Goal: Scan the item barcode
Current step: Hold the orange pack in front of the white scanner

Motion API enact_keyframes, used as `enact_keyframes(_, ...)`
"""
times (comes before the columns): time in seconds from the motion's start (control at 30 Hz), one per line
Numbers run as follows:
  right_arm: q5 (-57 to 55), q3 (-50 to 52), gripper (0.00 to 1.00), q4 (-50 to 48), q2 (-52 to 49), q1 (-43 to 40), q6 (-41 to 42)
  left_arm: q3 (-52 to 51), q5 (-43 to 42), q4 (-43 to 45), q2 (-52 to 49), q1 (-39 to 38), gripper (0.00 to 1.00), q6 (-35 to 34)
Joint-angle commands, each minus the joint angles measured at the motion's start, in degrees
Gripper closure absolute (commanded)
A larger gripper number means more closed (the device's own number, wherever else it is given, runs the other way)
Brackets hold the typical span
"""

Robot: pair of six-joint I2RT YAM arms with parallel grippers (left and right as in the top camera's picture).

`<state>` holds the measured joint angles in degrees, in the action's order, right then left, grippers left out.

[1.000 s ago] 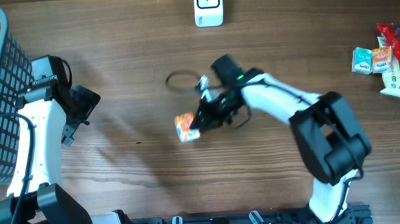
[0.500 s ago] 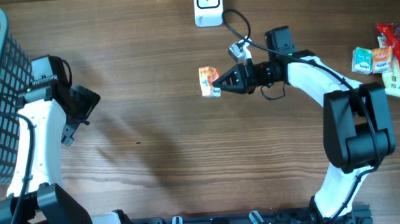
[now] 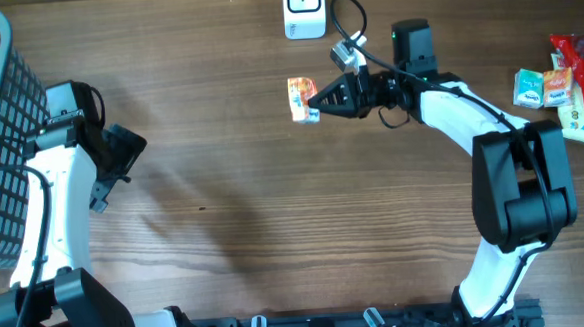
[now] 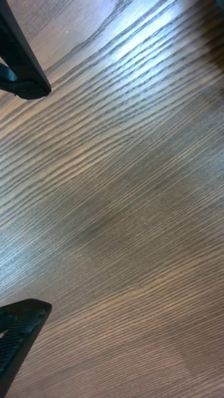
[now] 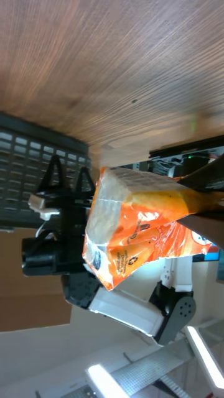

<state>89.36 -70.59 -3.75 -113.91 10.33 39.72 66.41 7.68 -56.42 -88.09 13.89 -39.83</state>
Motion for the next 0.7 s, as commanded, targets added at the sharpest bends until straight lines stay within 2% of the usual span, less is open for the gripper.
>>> enact_keyframes(0.0, 3.58, -0.76, 0.96, -5.38, -0.11, 0.09, 11.10, 0.98, 0.76, 0.02, 0.11, 0.26, 0.00, -1.14)
enact_keyframes(0.3, 3.56, -0.76, 0.96, -15.30, -0.11, 0.09, 20.46, 0.98, 0.76, 0.04, 0.11, 0.26, 0.00, -1.14)
enact_keyframes(0.67, 3.56, -0.76, 0.96, -15.74, -0.11, -1.11, 20.50, 0.98, 0.76, 0.04, 0.11, 0.26, 0.00, -1.14)
